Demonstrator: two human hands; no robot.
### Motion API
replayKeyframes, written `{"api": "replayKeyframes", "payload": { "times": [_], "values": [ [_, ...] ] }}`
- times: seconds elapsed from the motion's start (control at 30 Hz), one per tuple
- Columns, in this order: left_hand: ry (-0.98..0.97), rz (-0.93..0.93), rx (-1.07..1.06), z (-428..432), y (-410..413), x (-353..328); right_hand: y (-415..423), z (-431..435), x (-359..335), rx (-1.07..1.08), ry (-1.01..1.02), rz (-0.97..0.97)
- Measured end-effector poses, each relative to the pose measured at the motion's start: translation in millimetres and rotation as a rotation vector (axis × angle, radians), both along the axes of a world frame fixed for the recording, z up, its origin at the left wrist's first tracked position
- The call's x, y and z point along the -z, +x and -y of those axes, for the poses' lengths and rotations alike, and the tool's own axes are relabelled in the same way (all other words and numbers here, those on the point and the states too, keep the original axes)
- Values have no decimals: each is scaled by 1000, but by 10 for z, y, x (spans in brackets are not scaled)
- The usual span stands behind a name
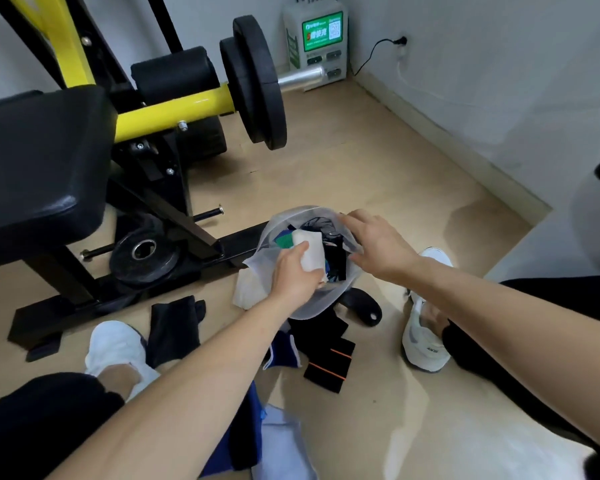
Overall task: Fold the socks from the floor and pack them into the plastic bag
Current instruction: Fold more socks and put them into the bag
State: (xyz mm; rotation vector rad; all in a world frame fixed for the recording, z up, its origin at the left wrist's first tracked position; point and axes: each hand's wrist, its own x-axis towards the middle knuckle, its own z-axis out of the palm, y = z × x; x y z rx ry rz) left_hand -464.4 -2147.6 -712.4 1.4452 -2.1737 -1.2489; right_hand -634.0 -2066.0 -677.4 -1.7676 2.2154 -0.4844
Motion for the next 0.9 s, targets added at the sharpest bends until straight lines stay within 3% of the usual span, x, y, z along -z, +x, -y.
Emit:
{"api": "replayKeyframes", "payload": {
  "times": [0.13, 0.4, 0.67, 0.9],
  "values": [
    [-34, 60, -89, 174, -240, 291, -39, 23, 128, -2, 110, 59],
    [-109, 60, -136, 558, -511, 734, -83, 228, -20, 44, -82, 222],
    [-122, 526, 41, 719, -434, 1090, -76, 311, 29, -5, -98, 199],
    [-28, 508, 64, 514, -483, 911, 91, 209, -14, -80, -64, 197]
  ]
}}
